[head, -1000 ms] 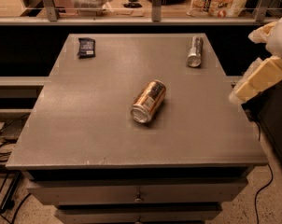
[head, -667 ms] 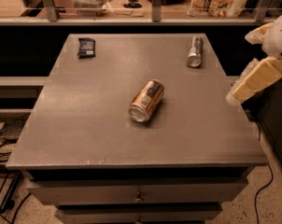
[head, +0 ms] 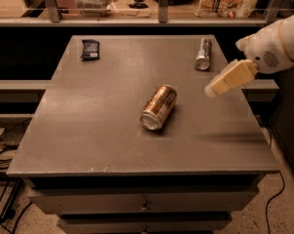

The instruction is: Move redbull can near rxbar blueberry

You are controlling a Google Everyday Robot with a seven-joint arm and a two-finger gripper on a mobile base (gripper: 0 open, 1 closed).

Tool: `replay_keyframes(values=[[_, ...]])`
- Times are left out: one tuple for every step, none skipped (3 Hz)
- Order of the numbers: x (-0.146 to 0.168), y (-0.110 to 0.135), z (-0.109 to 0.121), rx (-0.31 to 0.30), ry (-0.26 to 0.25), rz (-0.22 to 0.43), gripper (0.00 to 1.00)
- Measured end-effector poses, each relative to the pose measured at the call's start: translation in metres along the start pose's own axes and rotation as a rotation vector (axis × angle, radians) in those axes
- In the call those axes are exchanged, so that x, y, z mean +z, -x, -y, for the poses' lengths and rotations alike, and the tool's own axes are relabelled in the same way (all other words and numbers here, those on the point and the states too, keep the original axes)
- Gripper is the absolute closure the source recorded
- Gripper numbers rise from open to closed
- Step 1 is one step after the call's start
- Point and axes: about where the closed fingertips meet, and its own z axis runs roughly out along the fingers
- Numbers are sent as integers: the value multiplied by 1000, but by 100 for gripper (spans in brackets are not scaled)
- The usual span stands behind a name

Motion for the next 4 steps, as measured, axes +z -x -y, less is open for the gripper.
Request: replay_keyframes(values=[[29,20,34,70,-74,119,0],[29,20,34,70,-74,119,0],[37,24,41,91,-89,145,0],[62,25,66,181,-114,242,0]])
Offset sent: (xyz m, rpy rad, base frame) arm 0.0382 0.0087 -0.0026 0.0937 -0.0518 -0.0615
